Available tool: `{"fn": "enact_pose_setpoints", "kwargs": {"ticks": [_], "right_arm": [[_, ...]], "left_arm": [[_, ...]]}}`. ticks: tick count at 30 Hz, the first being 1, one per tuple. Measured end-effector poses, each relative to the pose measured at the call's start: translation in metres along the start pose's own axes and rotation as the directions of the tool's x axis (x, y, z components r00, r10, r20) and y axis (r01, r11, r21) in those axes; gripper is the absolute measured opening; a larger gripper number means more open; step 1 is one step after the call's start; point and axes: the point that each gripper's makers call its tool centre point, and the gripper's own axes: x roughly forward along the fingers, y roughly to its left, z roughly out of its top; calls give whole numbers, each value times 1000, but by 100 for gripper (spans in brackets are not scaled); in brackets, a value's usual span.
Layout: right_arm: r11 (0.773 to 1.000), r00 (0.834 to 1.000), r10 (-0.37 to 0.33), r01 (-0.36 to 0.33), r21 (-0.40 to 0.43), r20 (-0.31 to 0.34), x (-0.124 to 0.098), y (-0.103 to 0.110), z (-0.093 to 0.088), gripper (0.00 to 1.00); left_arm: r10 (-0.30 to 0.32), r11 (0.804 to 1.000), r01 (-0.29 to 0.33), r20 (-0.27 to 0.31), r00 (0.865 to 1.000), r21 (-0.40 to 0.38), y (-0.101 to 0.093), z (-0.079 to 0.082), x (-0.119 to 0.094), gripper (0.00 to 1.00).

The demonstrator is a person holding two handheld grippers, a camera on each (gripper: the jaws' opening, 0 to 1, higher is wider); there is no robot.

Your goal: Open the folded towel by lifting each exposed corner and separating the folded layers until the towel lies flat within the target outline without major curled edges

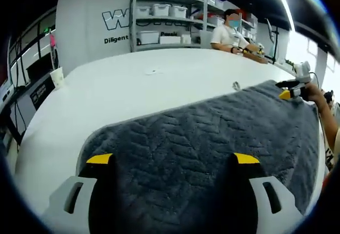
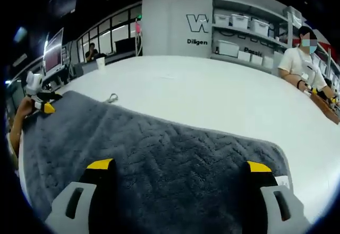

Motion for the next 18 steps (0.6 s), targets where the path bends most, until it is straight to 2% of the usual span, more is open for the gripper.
{"fn": "enact_pose_setpoints", "kwargs": {"ticks": [11,18], "right_arm": [[1000,1000,1,-1,-1,-12,14,-7,8,99],[1000,1000,-9,9,3,-3,24,-11,14,99]], "left_arm": [[19,1000,-19,-8,1000,4,8,5,10,87],[22,1000,-22,5,1000,4,14,10,18,87]]}}
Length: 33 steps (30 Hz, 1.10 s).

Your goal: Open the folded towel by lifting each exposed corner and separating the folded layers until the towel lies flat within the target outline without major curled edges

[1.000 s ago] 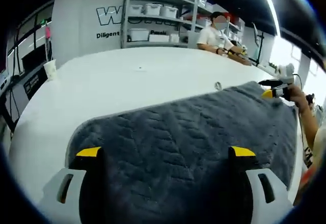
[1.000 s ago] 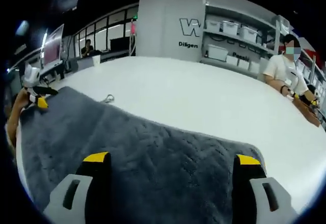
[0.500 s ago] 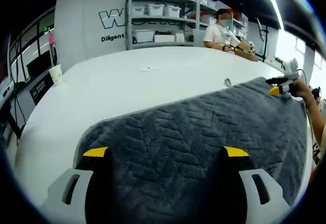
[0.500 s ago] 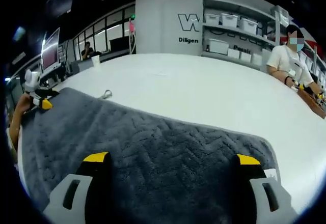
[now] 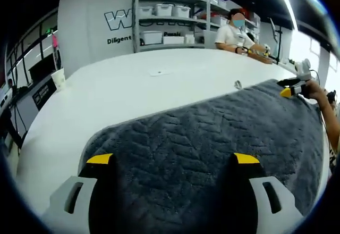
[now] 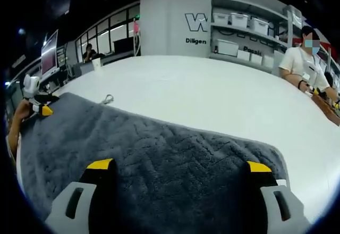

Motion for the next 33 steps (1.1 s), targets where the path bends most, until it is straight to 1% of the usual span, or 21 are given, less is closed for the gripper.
{"fn": "enact_pose_setpoints", "kwargs": {"ticks": [9,14,21,25,30,31,33], "right_arm": [[1000,1000,-1,1,-1,0,17,-8,12,99],[1000,1000,1,-1,-3,4,27,-11,19,99],[1000,1000,3,-3,-5,9,40,-14,29,99],[1000,1000,-5,5,-1,23,43,-14,31,99],[1000,999,-8,8,1,36,44,-15,33,99],[1000,999,-8,8,1,42,45,-15,34,99],[1000,999,-7,7,0,45,45,-15,34,99]], "left_arm": [[0,1000,0,11,1000,5,10,9,13,87],[7,1000,-7,37,999,0,16,14,20,87],[4,1000,-4,54,999,3,25,22,29,87],[4,1000,-4,59,998,4,29,26,35,87],[8,1000,-8,86,996,1,31,29,39,87],[6,1000,-6,103,995,3,32,30,40,87],[2,1000,-3,109,994,5,32,31,40,87]]}}
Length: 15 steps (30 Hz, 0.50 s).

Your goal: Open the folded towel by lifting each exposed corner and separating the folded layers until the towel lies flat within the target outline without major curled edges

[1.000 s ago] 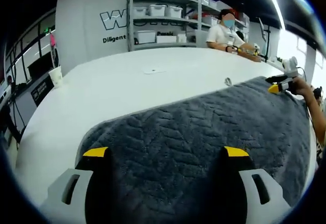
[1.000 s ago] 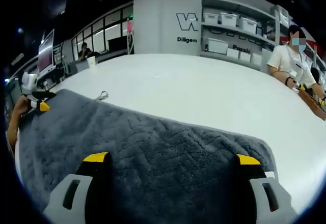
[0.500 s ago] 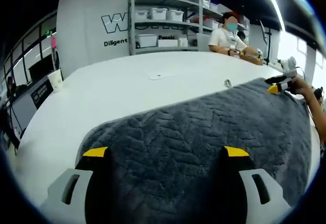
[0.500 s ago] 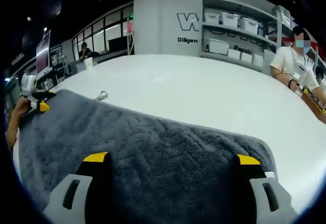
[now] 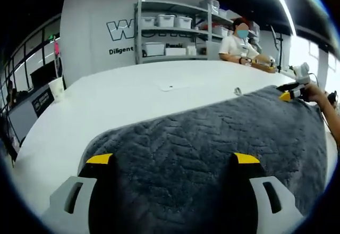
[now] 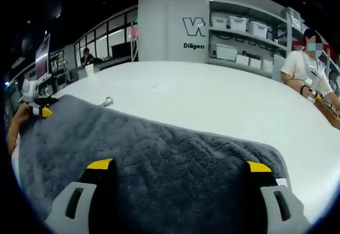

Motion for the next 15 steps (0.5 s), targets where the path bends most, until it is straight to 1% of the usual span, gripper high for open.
{"fn": "enact_pose_setpoints", "kwargs": {"ticks": [5,6,7,9,12,15], "right_arm": [[1000,1000,2,-2,-3,-7,-6,1,-1,99],[1000,1000,0,0,-7,-15,-10,2,-1,99],[1000,1000,-2,1,-10,-17,-12,2,-1,99],[1000,1000,-7,7,-11,-8,-23,2,1,99],[1000,1000,-14,14,6,25,-40,5,6,99],[1000,999,-23,22,10,49,-60,9,7,99]], "left_arm": [[-11,1000,11,15,1000,1,-2,1,-5,87],[-11,1000,11,16,1000,-1,-3,1,-7,88],[-13,1000,13,19,1000,-1,-4,2,-8,92],[-18,1000,18,28,999,-7,-7,6,-14,96],[-29,999,31,56,998,-43,-16,14,-28,96],[-39,998,43,84,996,-49,-28,21,-43,96]]}}
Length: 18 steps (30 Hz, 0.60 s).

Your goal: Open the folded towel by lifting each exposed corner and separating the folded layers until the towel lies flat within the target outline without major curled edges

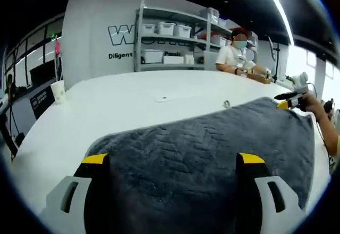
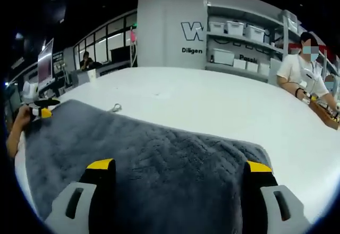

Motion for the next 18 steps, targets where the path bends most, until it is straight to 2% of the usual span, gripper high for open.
{"fn": "enact_pose_setpoints", "kwargs": {"ticks": [3,6,12,18], "right_arm": [[1000,1000,-2,2,-1,5,-21,6,-5,99],[1000,1000,-23,23,0,6,-39,8,-13,99],[999,999,-40,40,17,30,-72,23,-28,99],[999,999,-35,35,19,19,-80,35,-45,99]], "left_arm": [[-1,1000,1,9,1000,1,-9,2,-12,98],[6,1000,-4,45,999,-26,-19,4,-31,99],[15,999,-13,34,999,-35,-40,-14,-58,99],[1,999,-1,1,1000,-38,-55,-38,-62,99]]}}
